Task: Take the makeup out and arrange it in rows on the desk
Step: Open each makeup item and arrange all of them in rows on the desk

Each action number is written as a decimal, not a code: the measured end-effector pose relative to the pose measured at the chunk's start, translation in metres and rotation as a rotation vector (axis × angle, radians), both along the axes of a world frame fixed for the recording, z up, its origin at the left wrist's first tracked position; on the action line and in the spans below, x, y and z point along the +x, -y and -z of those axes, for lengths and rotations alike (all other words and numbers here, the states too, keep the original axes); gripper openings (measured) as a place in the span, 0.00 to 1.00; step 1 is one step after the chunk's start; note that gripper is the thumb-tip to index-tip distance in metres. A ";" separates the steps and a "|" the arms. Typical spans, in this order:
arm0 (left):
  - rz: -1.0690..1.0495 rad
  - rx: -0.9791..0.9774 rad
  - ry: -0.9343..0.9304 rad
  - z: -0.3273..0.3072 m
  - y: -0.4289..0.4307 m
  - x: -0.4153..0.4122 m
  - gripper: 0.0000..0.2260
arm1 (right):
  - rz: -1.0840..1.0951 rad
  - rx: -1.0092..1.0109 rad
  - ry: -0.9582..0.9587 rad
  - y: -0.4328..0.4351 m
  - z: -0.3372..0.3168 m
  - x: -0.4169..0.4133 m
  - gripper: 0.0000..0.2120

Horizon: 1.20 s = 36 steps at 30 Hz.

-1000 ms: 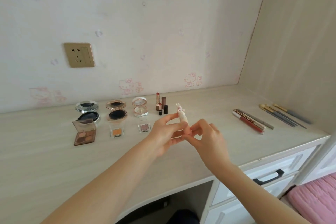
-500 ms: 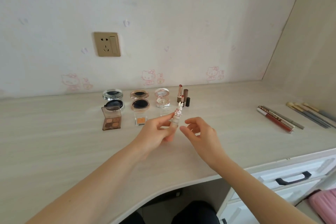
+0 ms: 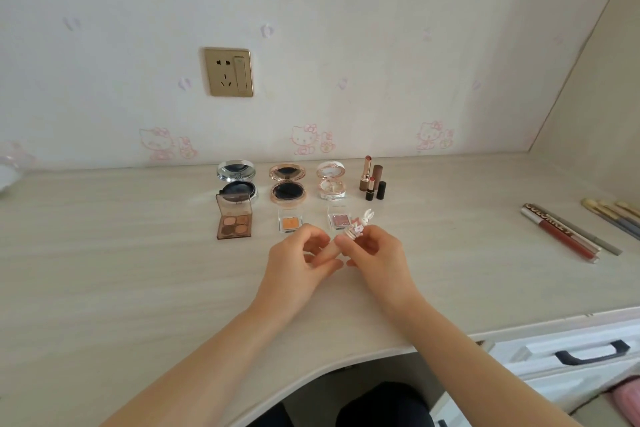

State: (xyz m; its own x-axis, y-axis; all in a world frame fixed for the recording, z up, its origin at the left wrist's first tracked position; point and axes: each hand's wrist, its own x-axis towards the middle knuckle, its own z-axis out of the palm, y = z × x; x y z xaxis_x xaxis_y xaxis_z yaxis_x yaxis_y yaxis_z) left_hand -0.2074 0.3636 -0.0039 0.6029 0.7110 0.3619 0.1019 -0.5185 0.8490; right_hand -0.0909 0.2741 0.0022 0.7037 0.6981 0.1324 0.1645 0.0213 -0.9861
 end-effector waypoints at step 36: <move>0.079 0.064 0.041 0.004 -0.002 -0.008 0.08 | -0.105 0.201 -0.098 0.010 0.005 -0.001 0.15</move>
